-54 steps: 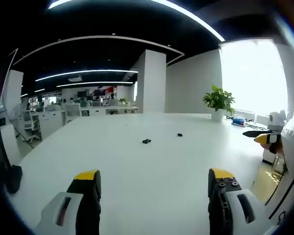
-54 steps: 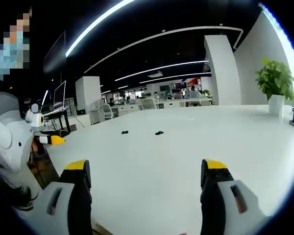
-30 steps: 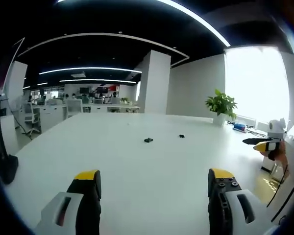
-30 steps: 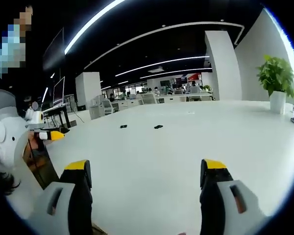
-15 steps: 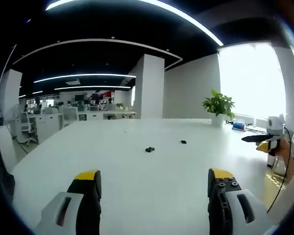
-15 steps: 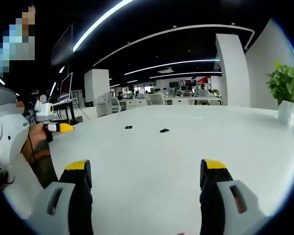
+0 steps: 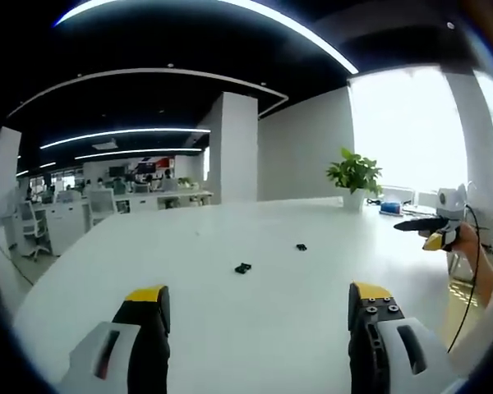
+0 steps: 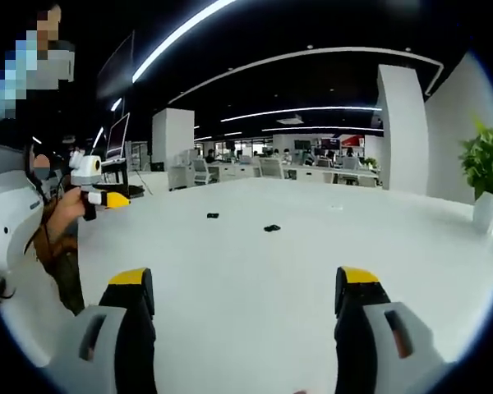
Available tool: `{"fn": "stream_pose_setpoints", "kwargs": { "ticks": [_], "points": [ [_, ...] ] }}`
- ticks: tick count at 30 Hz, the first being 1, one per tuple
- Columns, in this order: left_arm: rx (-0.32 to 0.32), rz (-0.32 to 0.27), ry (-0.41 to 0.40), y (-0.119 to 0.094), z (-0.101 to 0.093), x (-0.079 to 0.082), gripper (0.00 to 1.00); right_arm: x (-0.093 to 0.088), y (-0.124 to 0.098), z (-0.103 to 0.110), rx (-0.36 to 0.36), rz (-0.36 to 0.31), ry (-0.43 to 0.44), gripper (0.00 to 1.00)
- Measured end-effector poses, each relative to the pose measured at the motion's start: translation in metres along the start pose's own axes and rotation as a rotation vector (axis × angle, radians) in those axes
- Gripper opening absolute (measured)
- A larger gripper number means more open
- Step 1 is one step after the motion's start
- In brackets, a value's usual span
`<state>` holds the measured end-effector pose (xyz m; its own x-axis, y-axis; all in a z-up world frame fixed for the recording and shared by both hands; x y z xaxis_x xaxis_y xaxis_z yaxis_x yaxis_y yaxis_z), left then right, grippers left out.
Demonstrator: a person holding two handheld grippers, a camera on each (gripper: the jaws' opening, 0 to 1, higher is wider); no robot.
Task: Snap the two parts of the plastic buckle together until the buckle closes and remains connected.
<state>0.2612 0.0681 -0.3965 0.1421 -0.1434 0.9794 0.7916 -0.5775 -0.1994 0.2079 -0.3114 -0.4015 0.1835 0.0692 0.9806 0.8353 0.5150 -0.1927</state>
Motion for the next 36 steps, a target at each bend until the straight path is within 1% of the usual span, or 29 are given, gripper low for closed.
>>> {"fn": "stream_pose_setpoints", "kwargs": {
  "ticks": [4,7,11,16,18,20,25,28,33,36],
  "points": [
    [-0.001,0.009,0.026,0.006,0.005,0.005,0.91,0.003,0.008,-0.005,0.013,0.001,-0.010,0.91],
    [-0.008,0.007,0.033,0.009,0.008,0.008,0.91,0.001,0.013,-0.008,0.025,0.007,-0.005,0.91],
    [-0.003,0.007,0.033,0.015,0.014,0.010,0.91,-0.003,0.019,-0.004,0.071,-0.009,0.041,0.91],
    [-0.008,0.019,0.030,0.025,0.020,0.011,0.91,-0.005,0.024,-0.004,0.084,-0.011,0.065,0.90],
    [-0.013,0.016,0.031,0.030,0.023,0.013,0.89,-0.006,0.024,-0.005,0.084,-0.006,0.066,0.90],
    [-0.035,0.010,0.026,0.036,0.024,0.015,0.87,-0.006,0.024,-0.005,0.086,-0.004,0.066,0.90],
    [-0.070,0.007,0.025,0.052,0.026,0.020,0.87,-0.005,0.022,-0.001,0.080,0.008,0.056,0.90],
    [-0.072,0.017,0.042,0.063,0.030,0.020,0.86,-0.004,0.019,0.003,0.085,0.003,0.050,0.90],
    [-0.085,0.034,0.036,0.080,0.035,0.016,0.86,0.000,0.016,0.009,0.081,0.004,0.031,0.90],
    [-0.080,0.060,0.047,0.091,0.039,0.012,0.84,0.002,0.015,0.012,0.079,0.005,0.018,0.90]
  ]
}}
Point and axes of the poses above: the point that each gripper's makers call its tool centre point, and the gripper's own axes: y roughly forward along the fingers, z roughly to its left, x roughly out of its top, the point moved 5 cm from there along -y, roughly backward along the fingers, and after that the axes turned 5 degrees about y, right-handed, at the moved point
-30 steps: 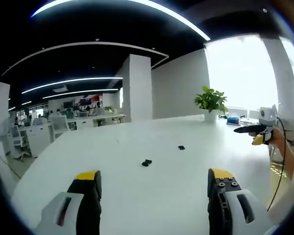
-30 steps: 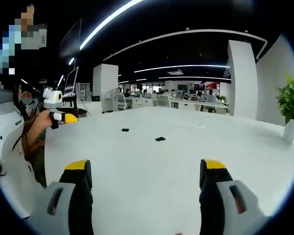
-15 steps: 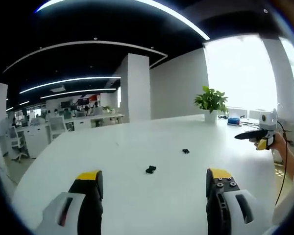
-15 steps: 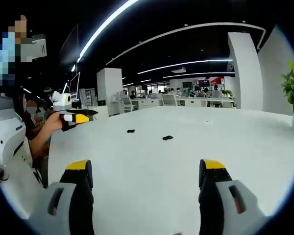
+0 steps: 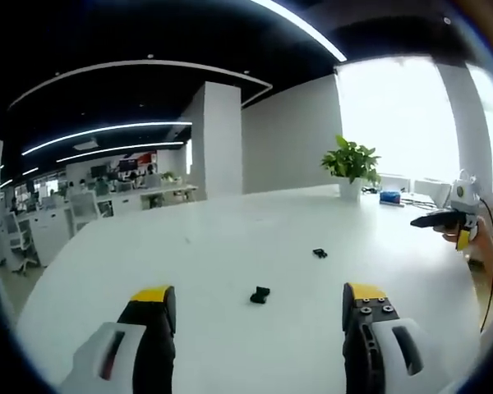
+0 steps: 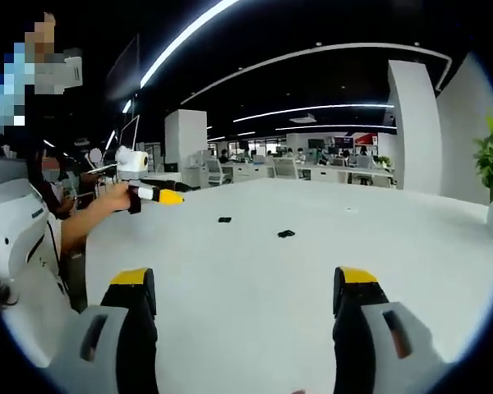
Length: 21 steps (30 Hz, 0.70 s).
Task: Snap the two parts of the plastic buckle together until the buckle closes and remains connected.
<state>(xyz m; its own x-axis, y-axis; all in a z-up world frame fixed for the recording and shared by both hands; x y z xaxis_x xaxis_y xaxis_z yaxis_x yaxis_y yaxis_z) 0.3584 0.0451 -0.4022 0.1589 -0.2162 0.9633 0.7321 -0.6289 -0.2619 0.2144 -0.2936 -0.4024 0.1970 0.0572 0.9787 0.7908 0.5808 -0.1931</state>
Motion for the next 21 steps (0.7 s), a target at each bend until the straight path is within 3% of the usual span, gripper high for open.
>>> {"fn": "stream_pose_setpoints", "kwargs": {
  "ticks": [7,21],
  "points": [
    [0.010,0.042,0.016,0.018,0.007,-0.003,0.84,0.002,0.000,0.006,0.010,-0.006,-0.011,0.89],
    [-0.009,0.087,0.026,0.032,0.014,-0.002,0.84,-0.004,-0.006,0.003,-0.005,-0.004,0.003,0.89]
  ]
}}
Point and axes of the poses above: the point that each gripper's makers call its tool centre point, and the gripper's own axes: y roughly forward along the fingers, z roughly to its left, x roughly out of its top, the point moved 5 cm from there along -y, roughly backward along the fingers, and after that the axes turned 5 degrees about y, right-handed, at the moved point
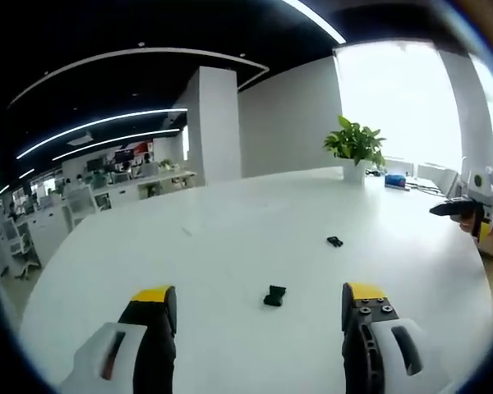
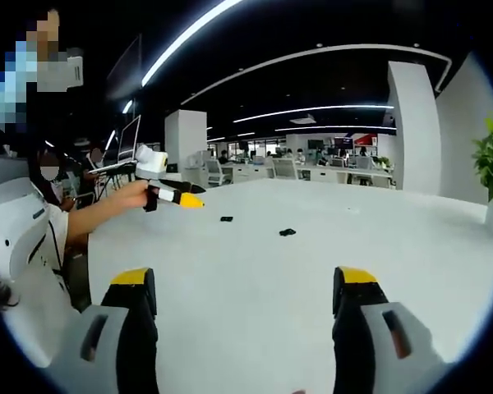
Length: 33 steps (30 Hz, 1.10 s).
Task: Snap the two parts of the plastic buckle together until the buckle closes and remains connected.
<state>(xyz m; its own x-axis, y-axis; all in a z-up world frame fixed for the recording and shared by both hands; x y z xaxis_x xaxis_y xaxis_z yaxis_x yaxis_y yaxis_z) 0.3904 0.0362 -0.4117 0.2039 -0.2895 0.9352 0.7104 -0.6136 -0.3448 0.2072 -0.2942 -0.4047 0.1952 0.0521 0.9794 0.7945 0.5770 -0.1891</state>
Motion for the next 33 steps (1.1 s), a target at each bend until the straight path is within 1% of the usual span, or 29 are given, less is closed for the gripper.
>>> {"fn": "stream_pose_setpoints", "kwargs": {
  "ticks": [4,8,12,15,17,24,26,29,32,33],
  "points": [
    [0.001,0.013,0.035,0.006,0.003,0.000,0.81,-0.001,0.000,0.000,-0.001,-0.003,0.007,0.89],
    [-0.009,0.029,0.029,0.012,0.005,-0.004,0.80,-0.003,0.000,0.000,0.000,-0.003,0.012,0.89],
    [-0.016,0.057,0.032,0.019,0.005,-0.009,0.80,-0.005,0.001,-0.003,-0.008,0.001,0.021,0.89],
    [-0.038,0.069,0.034,0.024,0.003,-0.012,0.79,-0.007,0.001,-0.004,-0.014,0.007,0.021,0.89],
    [-0.063,0.076,0.035,0.027,0.001,-0.014,0.75,-0.007,0.001,-0.004,-0.014,0.007,0.021,0.89],
    [-0.084,0.124,0.027,0.041,0.003,-0.022,0.69,-0.005,0.001,-0.002,-0.006,0.005,0.018,0.89],
    [-0.087,0.126,0.030,0.043,0.003,-0.023,0.66,-0.005,0.001,-0.002,-0.005,0.006,0.017,0.89],
    [-0.087,0.109,0.042,0.046,0.003,-0.022,0.58,-0.006,0.003,-0.004,-0.006,0.014,0.022,0.88],
    [-0.088,0.108,0.042,0.048,0.002,-0.024,0.56,-0.008,0.003,-0.004,-0.002,0.019,0.032,0.88],
    [-0.089,0.108,0.046,0.049,0.002,-0.025,0.55,-0.008,0.003,-0.003,0.000,0.021,0.031,0.88]
  ]
}}
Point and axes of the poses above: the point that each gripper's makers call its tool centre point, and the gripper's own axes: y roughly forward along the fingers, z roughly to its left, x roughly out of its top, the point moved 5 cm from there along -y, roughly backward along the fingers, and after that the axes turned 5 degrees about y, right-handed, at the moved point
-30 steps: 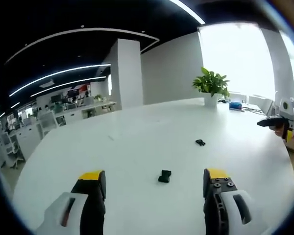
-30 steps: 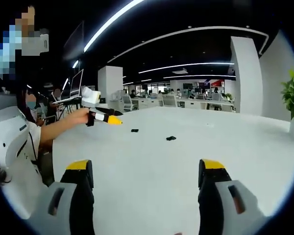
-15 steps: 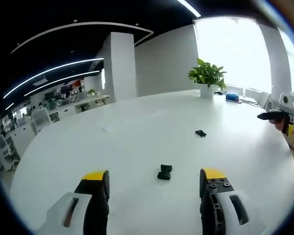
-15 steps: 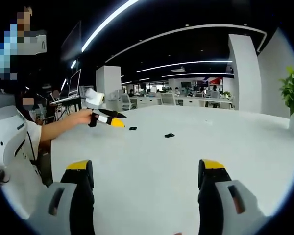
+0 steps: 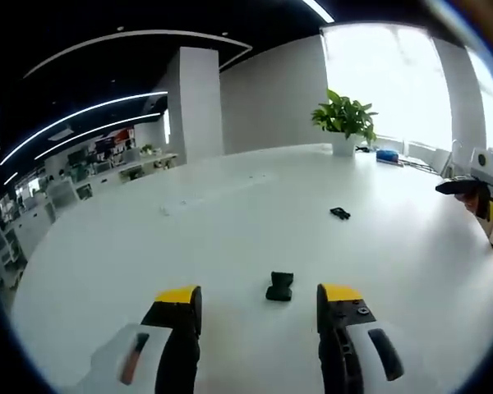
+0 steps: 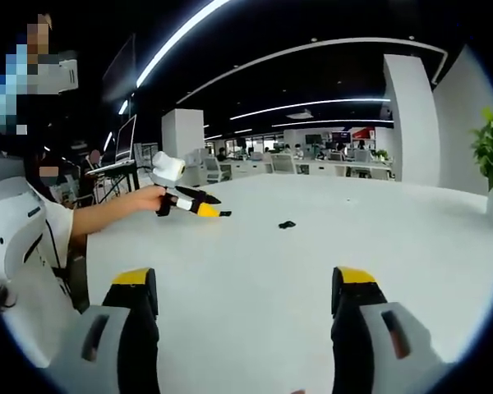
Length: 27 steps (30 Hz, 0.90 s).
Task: Snap the two parts of the plastic buckle together until the buckle closes and remains connected.
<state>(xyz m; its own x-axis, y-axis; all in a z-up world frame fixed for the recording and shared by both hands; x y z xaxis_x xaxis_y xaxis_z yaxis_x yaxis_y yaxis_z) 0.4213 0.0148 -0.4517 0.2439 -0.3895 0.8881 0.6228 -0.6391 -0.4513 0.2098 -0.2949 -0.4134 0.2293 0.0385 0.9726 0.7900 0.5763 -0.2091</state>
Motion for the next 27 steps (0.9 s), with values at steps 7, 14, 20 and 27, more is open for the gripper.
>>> {"fn": "stream_pose_setpoints", "kwargs": {
  "ticks": [7,14,20,27],
  "points": [
    [-0.032,-0.017,0.008,0.003,-0.003,0.000,0.42,-0.002,0.002,0.003,0.009,0.013,0.000,0.87],
    [-0.063,-0.024,0.001,0.004,-0.007,0.000,0.29,-0.003,0.005,0.005,0.020,0.025,-0.001,0.86],
    [-0.078,-0.012,-0.013,0.006,-0.009,-0.004,0.26,-0.005,0.006,0.007,0.022,0.027,0.003,0.86],
    [-0.104,-0.020,-0.032,0.006,-0.012,-0.005,0.18,-0.008,0.005,0.007,0.023,0.034,0.004,0.86]
  ]
}}
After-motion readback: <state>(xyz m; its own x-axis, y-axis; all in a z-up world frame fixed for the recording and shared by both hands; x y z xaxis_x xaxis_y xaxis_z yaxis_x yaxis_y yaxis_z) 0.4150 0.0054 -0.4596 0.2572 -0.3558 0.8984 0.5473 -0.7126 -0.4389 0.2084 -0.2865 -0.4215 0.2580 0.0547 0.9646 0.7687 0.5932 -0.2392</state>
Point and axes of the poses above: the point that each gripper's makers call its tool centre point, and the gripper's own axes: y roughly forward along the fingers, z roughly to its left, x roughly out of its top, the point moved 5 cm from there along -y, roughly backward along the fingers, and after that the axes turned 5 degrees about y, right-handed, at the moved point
